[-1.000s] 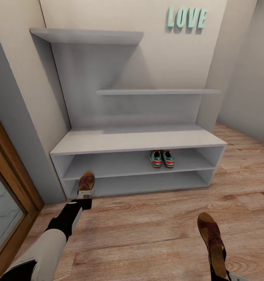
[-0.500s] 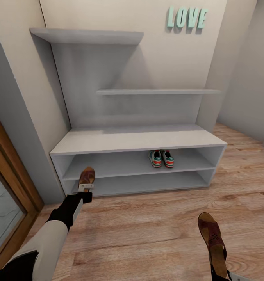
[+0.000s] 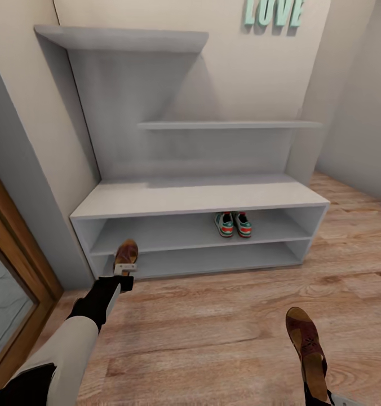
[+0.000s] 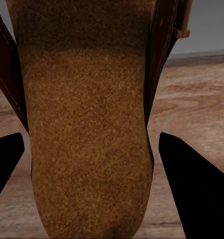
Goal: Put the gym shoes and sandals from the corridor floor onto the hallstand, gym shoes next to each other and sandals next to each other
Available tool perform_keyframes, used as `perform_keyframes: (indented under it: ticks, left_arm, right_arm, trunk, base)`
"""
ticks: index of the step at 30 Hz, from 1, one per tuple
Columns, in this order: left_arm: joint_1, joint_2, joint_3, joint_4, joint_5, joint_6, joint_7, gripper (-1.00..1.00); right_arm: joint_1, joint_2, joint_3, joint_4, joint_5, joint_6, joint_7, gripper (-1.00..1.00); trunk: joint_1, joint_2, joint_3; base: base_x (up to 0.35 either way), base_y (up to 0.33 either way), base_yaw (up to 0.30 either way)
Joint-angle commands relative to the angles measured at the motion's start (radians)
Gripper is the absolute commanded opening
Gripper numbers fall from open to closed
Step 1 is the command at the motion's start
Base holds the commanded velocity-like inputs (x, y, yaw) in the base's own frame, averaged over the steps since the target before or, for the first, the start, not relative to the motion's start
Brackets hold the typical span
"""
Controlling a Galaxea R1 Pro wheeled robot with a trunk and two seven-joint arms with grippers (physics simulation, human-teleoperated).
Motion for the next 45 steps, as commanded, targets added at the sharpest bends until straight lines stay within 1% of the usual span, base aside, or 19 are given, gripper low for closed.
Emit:
perform_keyframes:
  ticks: [1,8,10,18,37,45]
  left_arm:
    - [-0.001,-0.001,0.004,-0.002,-0.002,0.004,0.0,-1.0]
    - [-0.001,-0.002,0.004,-0.002,-0.002,0.004,0.0,-1.0]
    - [0.0,-0.002,0.004,-0.002,-0.002,0.004,0.0,-1.0]
    - [0.005,-0.001,0.002,-0.002,-0.002,0.004,0.001,-1.0]
    - [0.005,0.0,0.002,-0.002,-0.003,0.004,0.002,-1.0]
    - [0.005,0.002,0.002,-0.002,-0.002,0.004,0.002,-1.0]
  right_arm:
    - [-0.001,0.001,-0.008,0.0,0.002,-0.003,0.011,-1.0]
    - [-0.001,0.001,-0.008,0.0,0.002,-0.003,0.011,-1.0]
    - [-0.001,0.001,-0.008,0.0,0.002,-0.003,0.011,-1.0]
    - [-0.001,0.001,-0.008,0.0,0.002,-0.003,0.011,-1.0]
    - [-0.001,0.001,-0.008,0.0,0.003,-0.003,0.011,-1.0]
    - [-0.001,0.001,-0.008,0.001,0.003,-0.003,0.011,-1.0]
  trunk:
    - [0.0,-0.001,-0.006]
    - [0.003,-0.002,-0.045]
    - [0.003,-0.002,-0.048]
    - [0.003,-0.002,-0.05]
    - [0.003,-0.002,-0.05]
    - [0.003,-0.002,-0.05]
  base:
    - [0.0,0.0,0.0]
    - [0.0,0.0,0.0]
    - [0.0,0.0,0.0]
    - [0.075,0.0,0.0]
    - [0.312,0.0,0.0]
    - [0.227,0.0,0.0]
